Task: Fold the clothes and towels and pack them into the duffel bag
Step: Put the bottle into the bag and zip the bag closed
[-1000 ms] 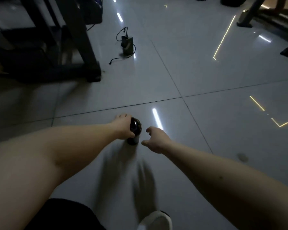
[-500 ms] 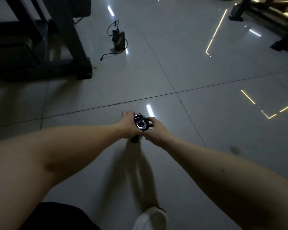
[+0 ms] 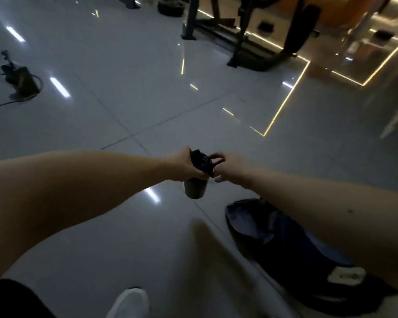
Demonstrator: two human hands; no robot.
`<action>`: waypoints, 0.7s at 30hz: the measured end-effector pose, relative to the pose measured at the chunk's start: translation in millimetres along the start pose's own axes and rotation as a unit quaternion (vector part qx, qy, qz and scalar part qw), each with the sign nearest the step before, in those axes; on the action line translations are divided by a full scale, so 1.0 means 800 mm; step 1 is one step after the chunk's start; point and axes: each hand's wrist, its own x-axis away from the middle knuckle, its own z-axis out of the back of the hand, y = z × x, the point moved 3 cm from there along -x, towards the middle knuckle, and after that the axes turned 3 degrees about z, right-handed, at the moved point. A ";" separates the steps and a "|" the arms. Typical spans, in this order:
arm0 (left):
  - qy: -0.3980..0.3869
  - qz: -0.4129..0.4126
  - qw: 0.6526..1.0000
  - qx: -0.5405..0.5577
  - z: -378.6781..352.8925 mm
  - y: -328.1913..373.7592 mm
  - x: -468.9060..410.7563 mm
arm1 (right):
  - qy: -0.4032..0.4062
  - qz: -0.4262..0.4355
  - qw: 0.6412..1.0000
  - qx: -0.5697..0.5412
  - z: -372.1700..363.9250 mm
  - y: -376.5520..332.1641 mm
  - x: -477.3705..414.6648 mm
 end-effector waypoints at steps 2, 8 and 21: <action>-0.030 -0.022 0.999 0.013 -0.050 0.043 -0.009 | 0.029 -0.022 0.999 -0.003 0.052 0.039 0.021; -0.029 -0.074 0.996 0.033 -0.184 0.121 -0.006 | 0.085 -0.082 0.993 -0.002 0.140 0.146 0.076; -0.021 -0.055 0.998 0.019 -0.300 0.094 -0.024 | 0.189 -0.180 0.962 0.081 0.136 0.278 0.094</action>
